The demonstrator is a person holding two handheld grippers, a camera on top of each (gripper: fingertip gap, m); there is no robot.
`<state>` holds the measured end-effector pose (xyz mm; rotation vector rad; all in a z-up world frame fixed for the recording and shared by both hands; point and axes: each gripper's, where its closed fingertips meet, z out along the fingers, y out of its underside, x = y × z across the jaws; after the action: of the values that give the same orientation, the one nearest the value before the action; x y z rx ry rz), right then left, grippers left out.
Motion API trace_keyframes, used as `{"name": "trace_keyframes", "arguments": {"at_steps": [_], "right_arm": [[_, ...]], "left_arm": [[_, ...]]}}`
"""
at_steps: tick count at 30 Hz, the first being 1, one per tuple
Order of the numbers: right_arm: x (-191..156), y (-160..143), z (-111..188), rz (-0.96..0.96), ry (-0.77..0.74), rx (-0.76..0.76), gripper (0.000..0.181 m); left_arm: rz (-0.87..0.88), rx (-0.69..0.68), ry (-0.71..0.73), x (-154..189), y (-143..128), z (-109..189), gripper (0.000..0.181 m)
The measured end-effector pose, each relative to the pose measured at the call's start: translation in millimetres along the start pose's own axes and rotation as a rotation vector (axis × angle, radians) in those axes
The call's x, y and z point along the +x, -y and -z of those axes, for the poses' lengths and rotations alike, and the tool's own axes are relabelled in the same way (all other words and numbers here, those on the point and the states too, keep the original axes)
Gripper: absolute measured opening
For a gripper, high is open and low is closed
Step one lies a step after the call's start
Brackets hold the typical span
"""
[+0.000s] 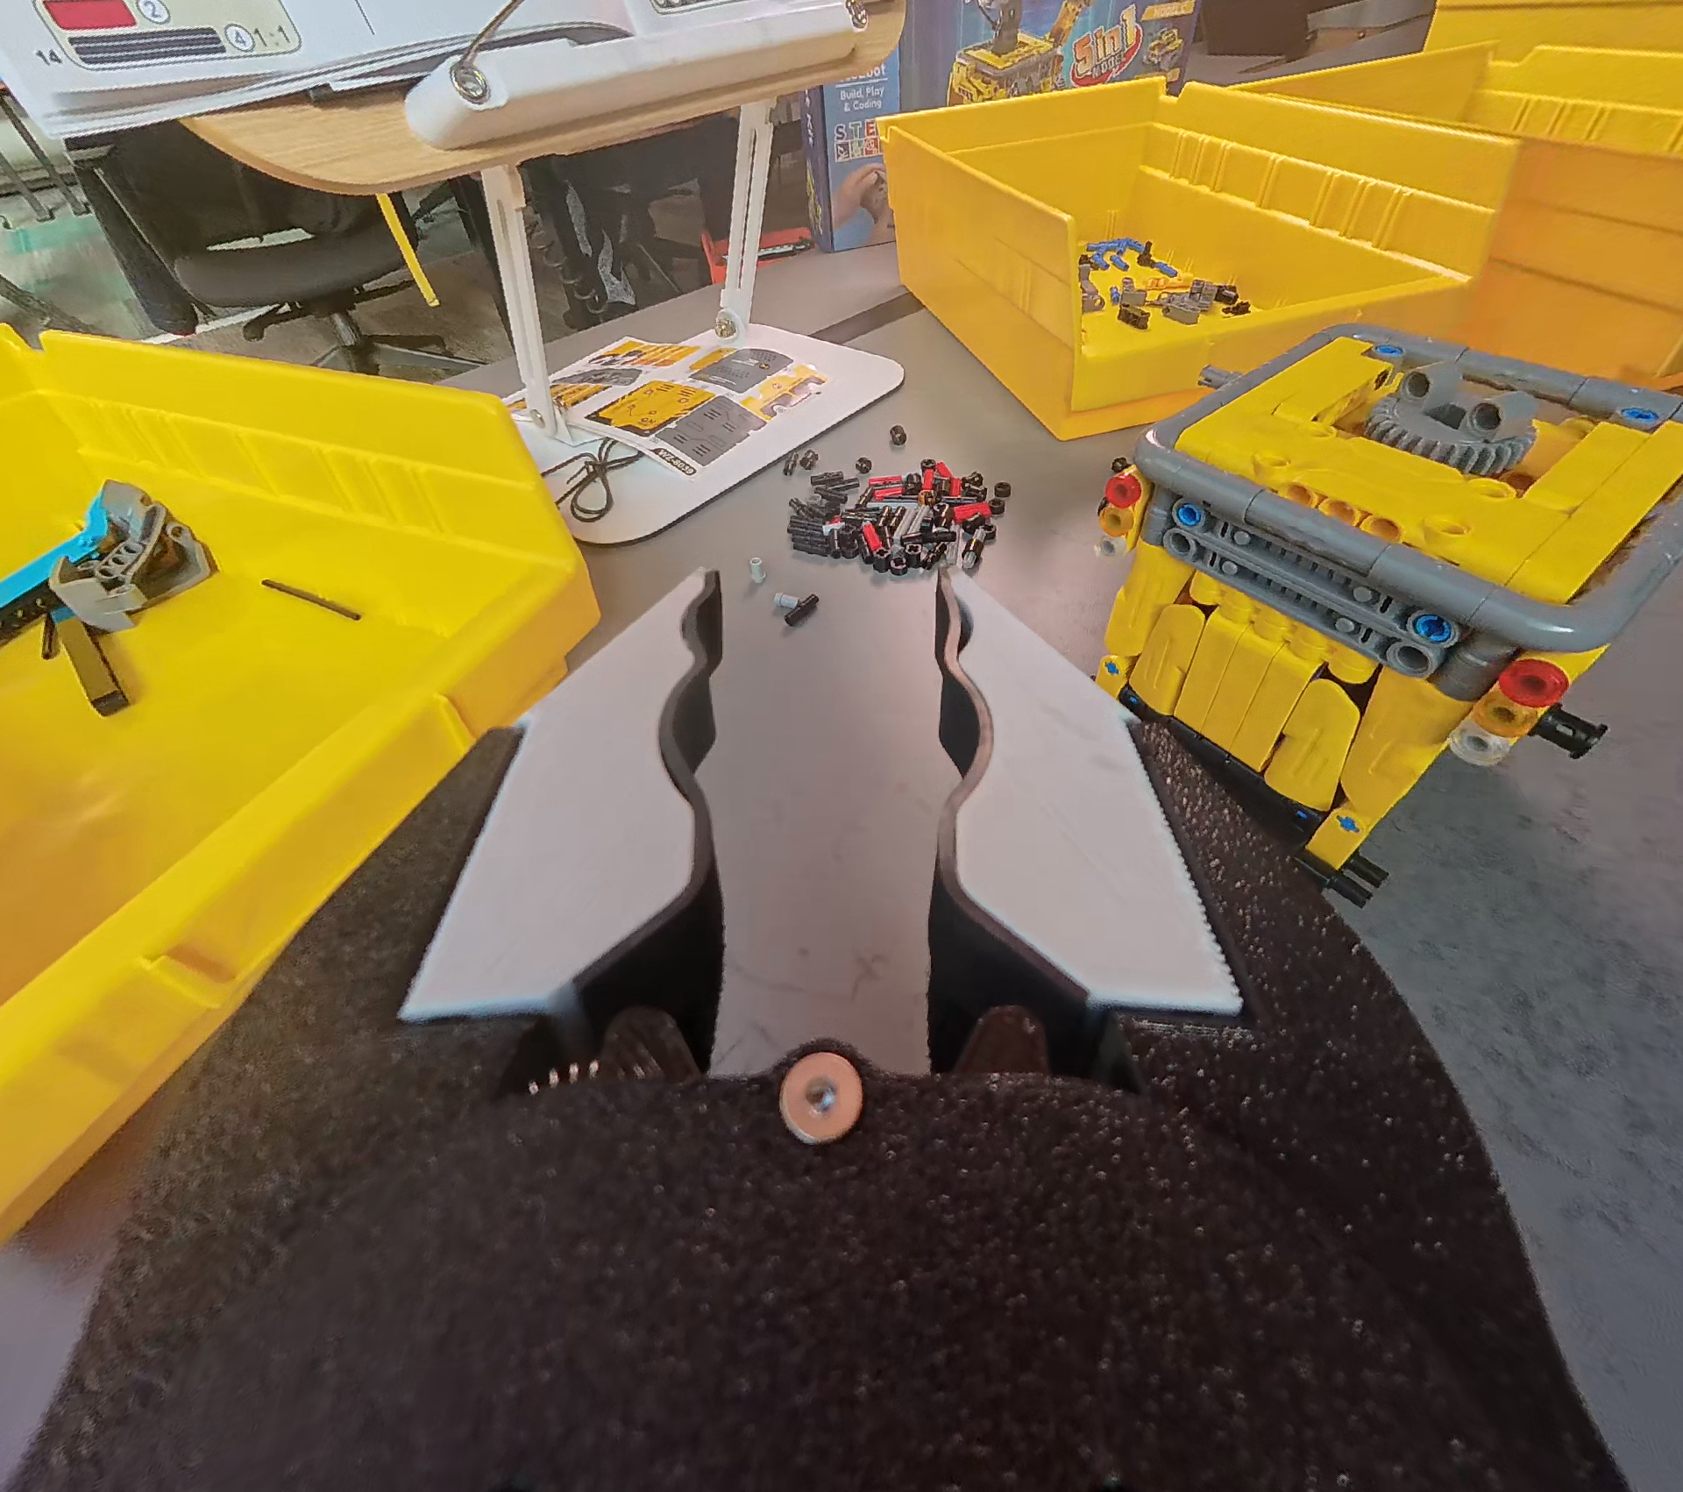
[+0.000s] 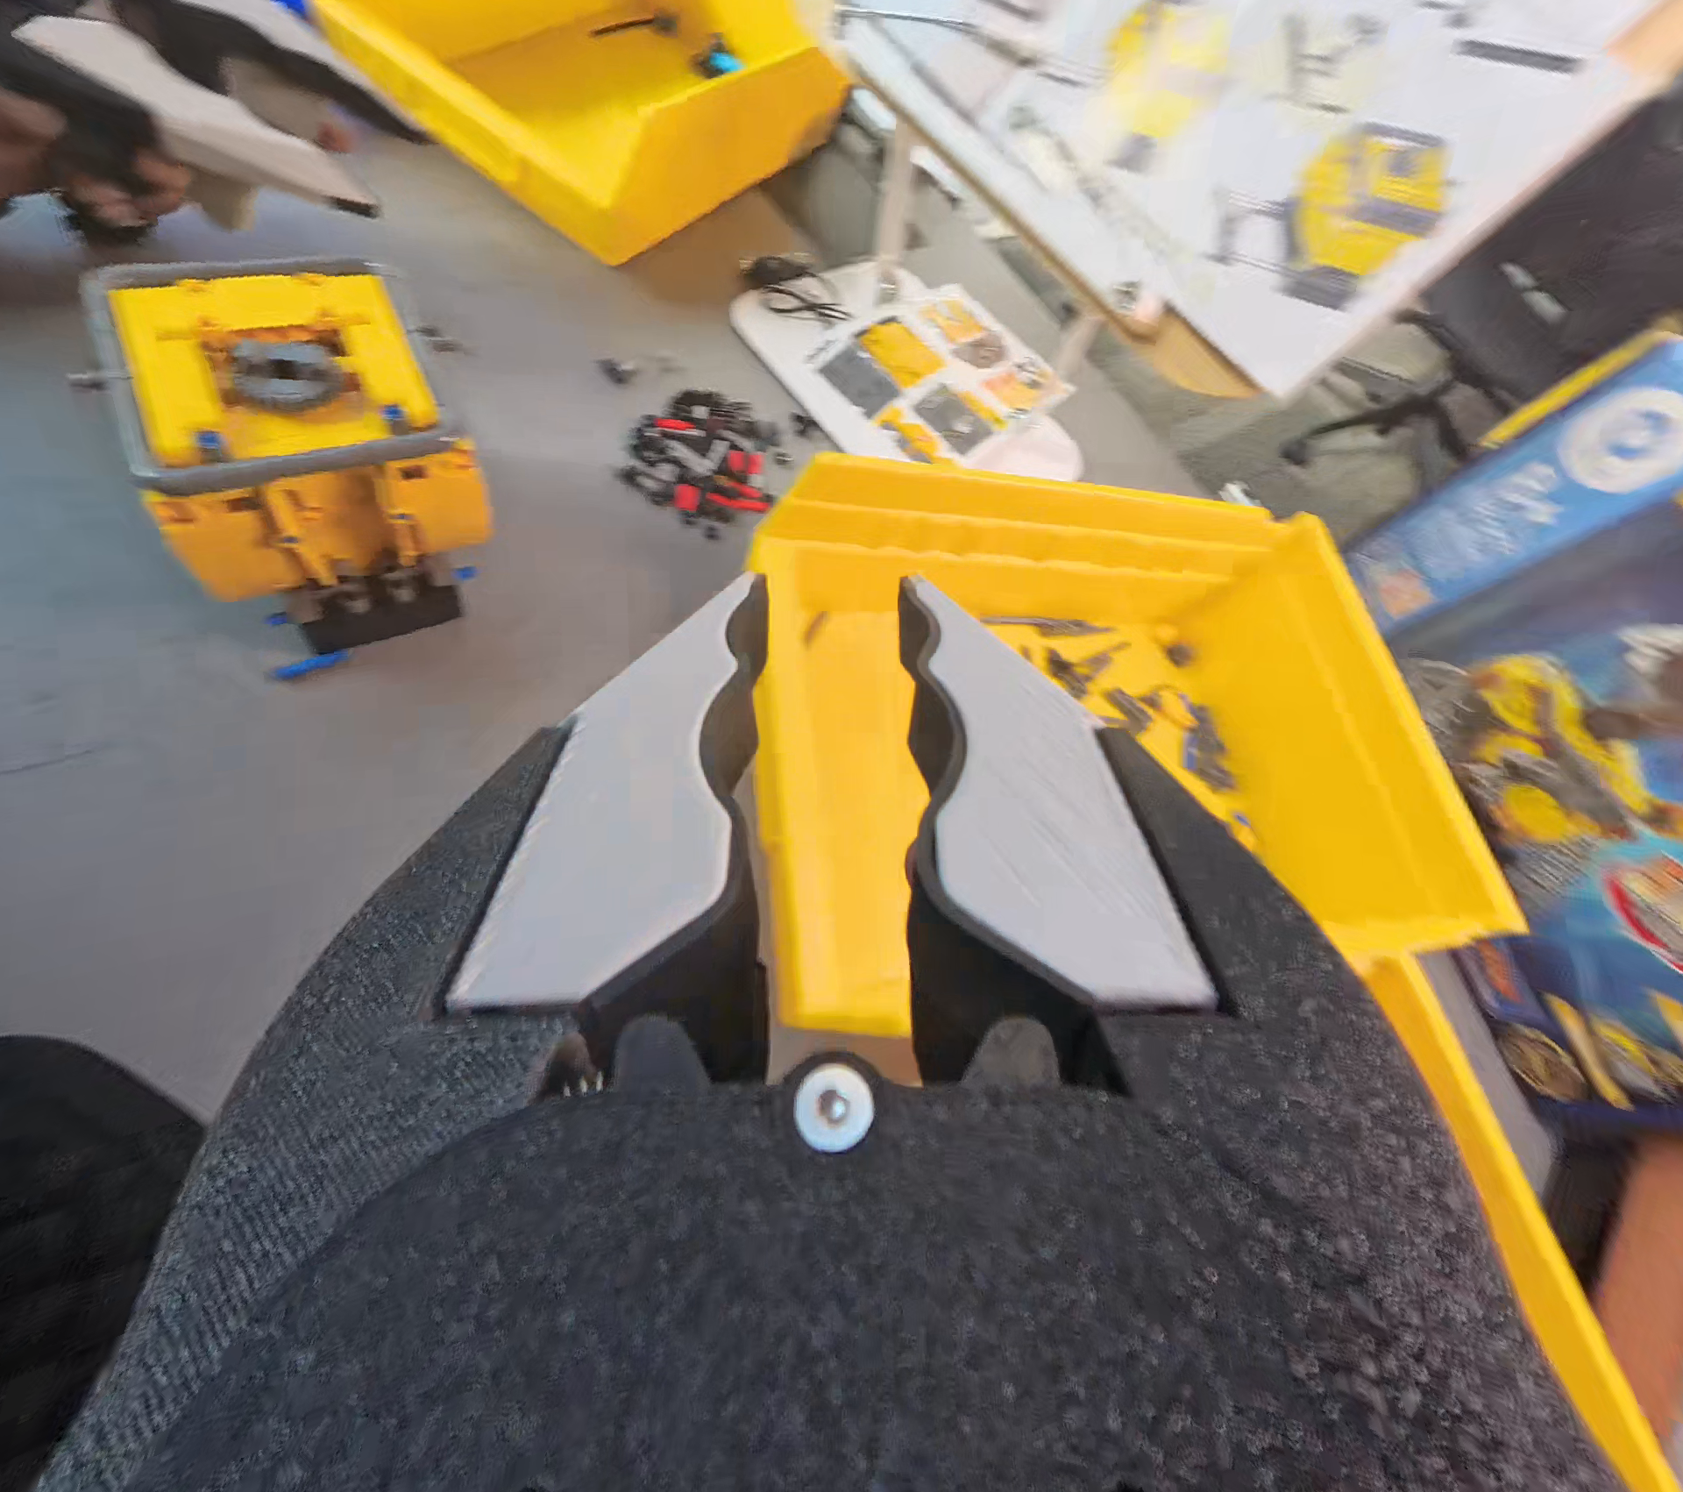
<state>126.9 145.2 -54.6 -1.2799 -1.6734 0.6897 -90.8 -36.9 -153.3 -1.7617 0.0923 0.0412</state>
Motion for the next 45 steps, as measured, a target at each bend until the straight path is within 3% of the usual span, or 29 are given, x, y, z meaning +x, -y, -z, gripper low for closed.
{"name": "trace_keyframes", "arguments": {"at_steps": [3,6,10,13,22,27,33,38,45], "right_arm": [[88,-43,34,-0.050,-0.225,-0.099,0.000],[142,-131,51,-0.080,-0.268,-0.387,0.000],[134,-218,45,-0.071,-0.029,-0.634,0.011],[114,-252,37,-0.070,0.129,-0.752,0.017],[104,-270,28,-0.061,0.234,-0.798,0.015],[121,-272,38,-0.035,0.176,-0.880,0.016],[153,-243,-3,-0.106,0.047,-0.690,0.018],[151,-249,-21,-0.200,0.099,-0.663,0.018],[145,-257,-23,-0.230,0.149,-0.687,0.012]], "left_arm": [[0.001,-0.003,0.001,0,0,0,0.046],[0.003,-0.007,0.004,-1,-1,-1,0.046],[0.007,-0.014,0.017,-3,-2,-1,0.046],[0.010,-0.022,0.031,-5,-4,-2,0.046],[-0.009,-0.059,0.055,-6,-9,-6,0.046],[-0.016,-0.078,0.054,-5,-11,-8,0.046],[-0.016,-0.088,0.059,-6,-13,-9,0.046],[-0.020,-0.088,0.062,-6,-13,-9,0.046],[-0.010,-0.096,0.058,-7,-14,-10,0.046]]}}
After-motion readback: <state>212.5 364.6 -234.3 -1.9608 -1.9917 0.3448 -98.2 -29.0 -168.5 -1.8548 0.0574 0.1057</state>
